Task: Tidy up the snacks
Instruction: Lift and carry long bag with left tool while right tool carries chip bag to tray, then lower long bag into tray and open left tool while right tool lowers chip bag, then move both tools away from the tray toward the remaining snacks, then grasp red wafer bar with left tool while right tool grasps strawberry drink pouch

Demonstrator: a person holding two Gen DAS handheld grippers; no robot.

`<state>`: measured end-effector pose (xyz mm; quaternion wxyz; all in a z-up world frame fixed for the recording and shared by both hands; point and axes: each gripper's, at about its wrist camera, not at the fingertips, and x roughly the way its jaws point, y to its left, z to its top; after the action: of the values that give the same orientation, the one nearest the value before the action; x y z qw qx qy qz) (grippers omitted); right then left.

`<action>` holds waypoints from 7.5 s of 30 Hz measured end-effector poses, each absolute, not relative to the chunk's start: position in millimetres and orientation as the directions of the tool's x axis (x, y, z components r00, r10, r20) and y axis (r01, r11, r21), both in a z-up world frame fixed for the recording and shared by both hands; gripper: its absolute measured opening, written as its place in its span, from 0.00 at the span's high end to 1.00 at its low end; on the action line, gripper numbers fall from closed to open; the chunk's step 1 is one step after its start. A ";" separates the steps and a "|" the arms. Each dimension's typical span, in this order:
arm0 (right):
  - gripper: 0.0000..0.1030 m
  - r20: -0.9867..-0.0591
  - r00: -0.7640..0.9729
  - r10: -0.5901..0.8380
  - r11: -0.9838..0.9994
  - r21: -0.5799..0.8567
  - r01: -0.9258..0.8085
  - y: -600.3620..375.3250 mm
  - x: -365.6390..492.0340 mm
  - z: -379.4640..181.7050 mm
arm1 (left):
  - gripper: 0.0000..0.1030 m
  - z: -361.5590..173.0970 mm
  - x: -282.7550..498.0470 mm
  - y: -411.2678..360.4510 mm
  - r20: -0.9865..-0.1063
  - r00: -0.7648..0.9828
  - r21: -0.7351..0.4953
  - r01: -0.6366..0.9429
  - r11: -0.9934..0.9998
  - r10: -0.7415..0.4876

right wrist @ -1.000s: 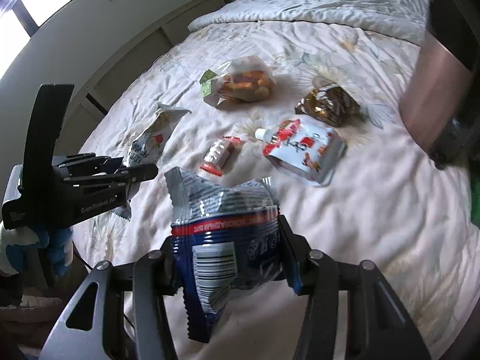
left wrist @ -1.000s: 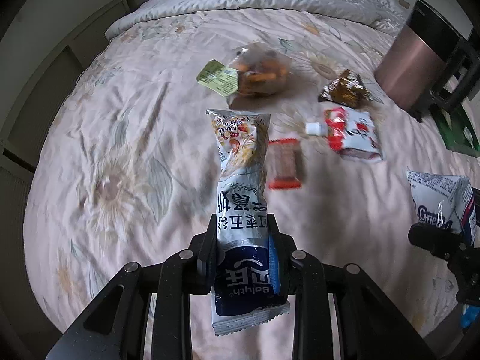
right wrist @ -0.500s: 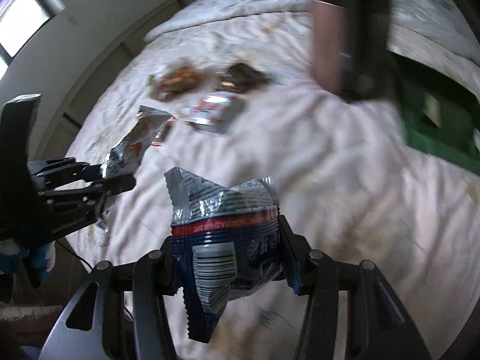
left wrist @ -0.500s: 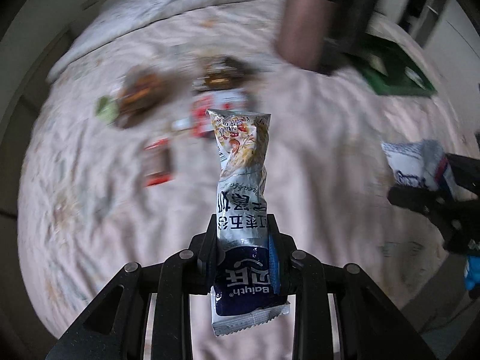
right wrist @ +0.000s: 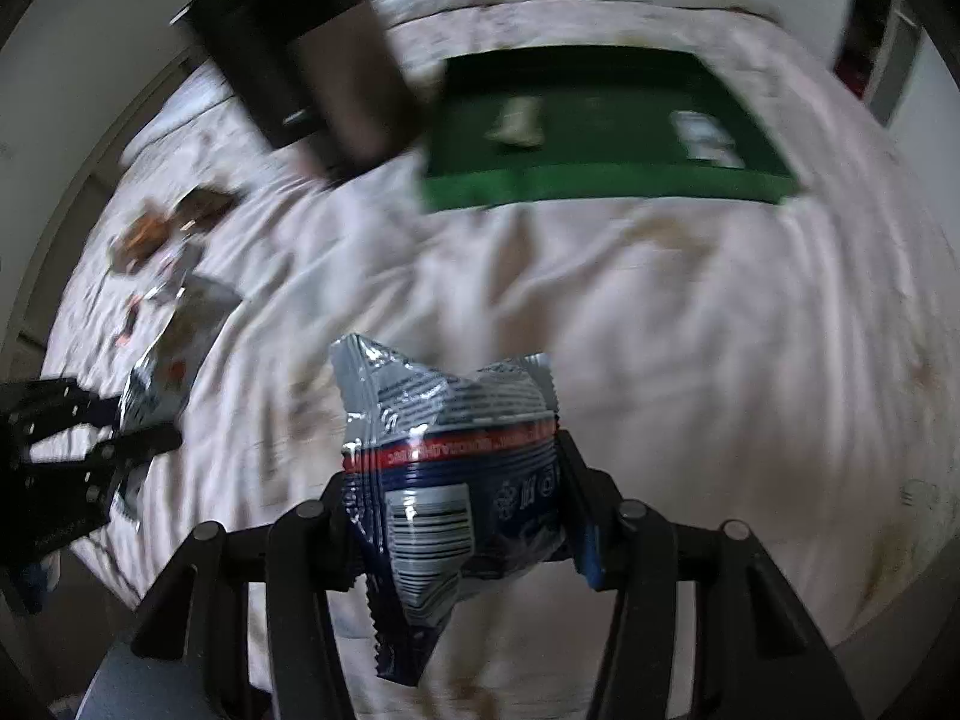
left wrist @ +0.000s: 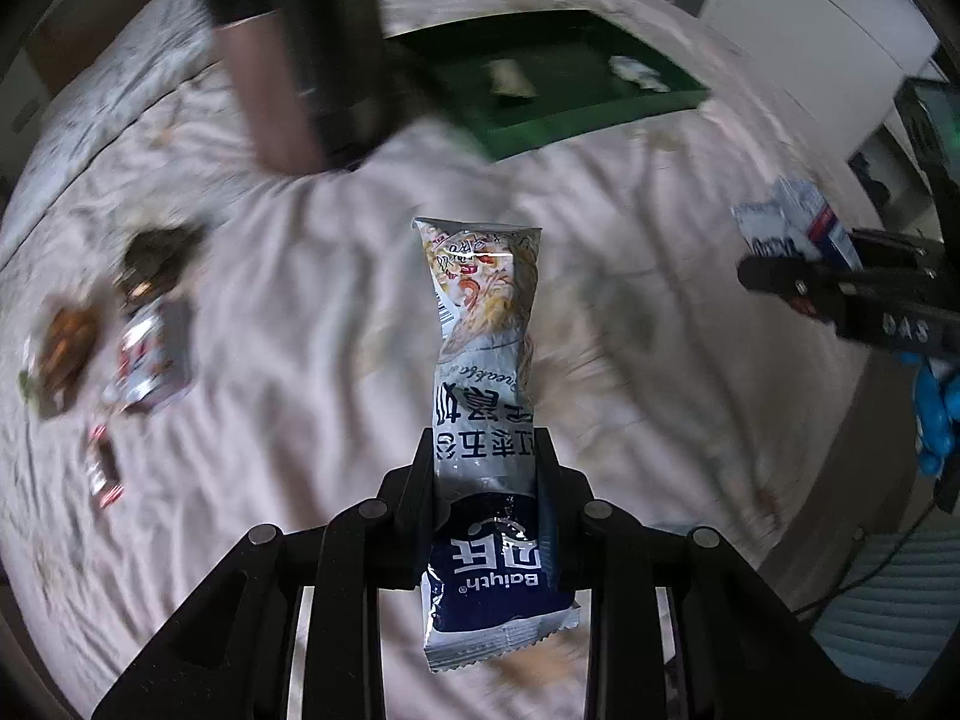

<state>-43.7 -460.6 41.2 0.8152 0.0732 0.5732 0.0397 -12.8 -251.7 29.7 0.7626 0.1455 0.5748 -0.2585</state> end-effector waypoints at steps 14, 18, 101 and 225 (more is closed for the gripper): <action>0.00 -0.850 0.527 -0.007 0.989 0.074 0.132 -585.8 23.9 88.7 | 0.77 66.8 66.5 -361.4 -0.877 0.348 -0.083 0.570 0.817 -0.331; 0.00 -0.823 0.568 -0.024 0.990 0.062 0.130 -605.2 55.9 97.7 | 0.77 72.1 98.4 -386.6 -0.851 0.399 -0.077 0.548 0.833 -0.341; 0.00 -0.820 0.565 -0.088 0.996 -0.057 0.073 -598.2 174.4 24.5 | 0.66 19.9 175.1 -438.0 -0.841 0.455 -0.092 0.412 0.907 -0.292; 0.00 -0.924 0.040 0.380 0.475 0.158 -0.866 -75.7 144.6 -31.8 | 0.59 -64.5 118.7 49.3 -0.942 0.321 -0.086 0.058 0.995 -0.100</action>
<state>144.6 -75.8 -31.8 0.6825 -0.2329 0.5213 0.4562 118.7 49.3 -64.5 0.8126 -0.0180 0.5805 -0.0487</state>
